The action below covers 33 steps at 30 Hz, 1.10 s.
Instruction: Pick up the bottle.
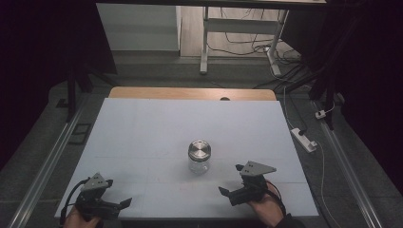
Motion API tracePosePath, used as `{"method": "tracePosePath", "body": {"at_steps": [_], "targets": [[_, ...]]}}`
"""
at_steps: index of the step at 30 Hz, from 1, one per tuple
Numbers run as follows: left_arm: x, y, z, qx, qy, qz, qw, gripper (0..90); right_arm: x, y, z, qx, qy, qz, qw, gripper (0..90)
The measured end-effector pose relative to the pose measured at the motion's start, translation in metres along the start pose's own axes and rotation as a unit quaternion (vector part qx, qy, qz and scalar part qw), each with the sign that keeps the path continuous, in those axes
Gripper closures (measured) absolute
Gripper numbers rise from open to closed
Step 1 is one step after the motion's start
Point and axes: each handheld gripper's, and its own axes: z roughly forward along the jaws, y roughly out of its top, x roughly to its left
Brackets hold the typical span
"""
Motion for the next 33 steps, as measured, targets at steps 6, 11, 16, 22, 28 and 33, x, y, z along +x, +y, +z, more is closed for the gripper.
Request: {"method": "tracePosePath", "body": {"at_steps": [6,11,16,22,28,33], "targets": [[0.0,0.0,0.0,-0.001,0.0,0.0,1.0,0.0,-0.001,0.007,0.01,-0.009,0.0,-0.009,0.9999,0.0],[0.0,0.0,0.0,0.0,-0.002,0.0,1.0,0.0,-0.001,0.01,0.017,-0.008,0.001,-0.016,0.9998,0.0],[0.0,0.0,0.0,-0.001,-0.004,0.001,1.0,0.0,-0.001,0.018,0.029,-0.012,0.005,-0.03,0.9995,0.0],[0.0,0.0,0.0,-0.001,-0.005,0.001,1.0,0.0,-0.004,0.024,0.042,-0.013,0.011,-0.018,0.9997,0.0],[0.001,0.0,0.0,0.0,-0.005,0.001,1.0,0.0,-0.007,0.034,0.052,0.001,0.028,0.008,0.9996,0.0],[0.001,0.0,0.0,-0.001,-0.006,0.001,1.0,0.0,-0.008,0.038,0.061,0.002,0.027,0.01,0.9996,0.0]]}}
